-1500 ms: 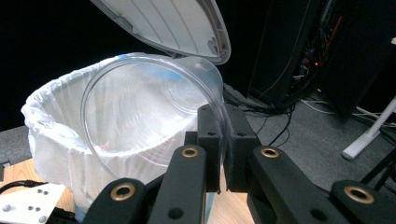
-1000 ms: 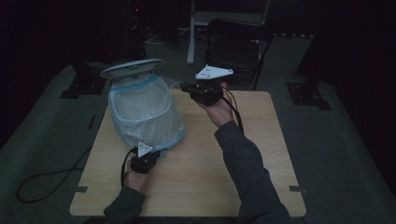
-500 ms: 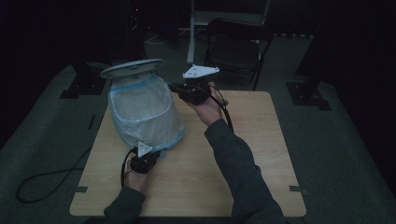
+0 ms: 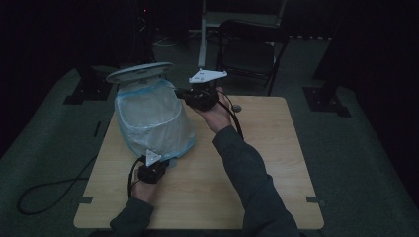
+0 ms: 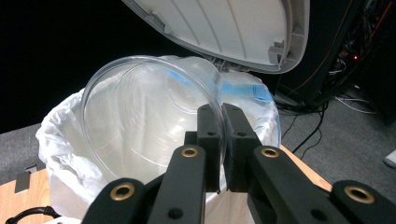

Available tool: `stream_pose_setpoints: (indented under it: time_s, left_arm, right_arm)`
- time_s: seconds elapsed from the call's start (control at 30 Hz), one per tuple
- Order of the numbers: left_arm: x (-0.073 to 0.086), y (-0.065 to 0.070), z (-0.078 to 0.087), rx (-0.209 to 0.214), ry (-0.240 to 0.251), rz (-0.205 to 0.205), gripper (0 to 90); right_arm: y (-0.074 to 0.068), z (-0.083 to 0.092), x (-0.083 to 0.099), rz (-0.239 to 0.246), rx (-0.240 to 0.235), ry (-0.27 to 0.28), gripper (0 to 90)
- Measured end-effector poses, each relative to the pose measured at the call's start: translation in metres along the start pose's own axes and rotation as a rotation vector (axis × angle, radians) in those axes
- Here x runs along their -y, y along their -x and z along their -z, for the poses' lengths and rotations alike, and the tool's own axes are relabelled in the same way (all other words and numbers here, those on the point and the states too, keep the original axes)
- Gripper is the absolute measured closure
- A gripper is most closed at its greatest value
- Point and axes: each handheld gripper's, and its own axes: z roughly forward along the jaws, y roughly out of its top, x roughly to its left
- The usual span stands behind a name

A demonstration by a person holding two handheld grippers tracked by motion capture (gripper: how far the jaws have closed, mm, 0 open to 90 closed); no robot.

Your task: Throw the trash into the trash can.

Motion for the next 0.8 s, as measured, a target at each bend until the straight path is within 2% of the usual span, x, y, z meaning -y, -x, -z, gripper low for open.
stream_pose_setpoints:
  time_s: [0.57, 0.8]
  left_arm:
    - [0.0, 0.0, 0.0, 0.001, 0.0, 0.002, 90.0]
    - [0.0, 0.0, 0.0, 0.002, 0.001, 0.004, 90.0]
  right_arm:
    - [-0.005, -0.008, -0.007, 0.003, -0.015, 0.001, 86.9]
    - [-0.007, -0.013, -0.008, 0.011, -0.014, -0.015, 86.9]
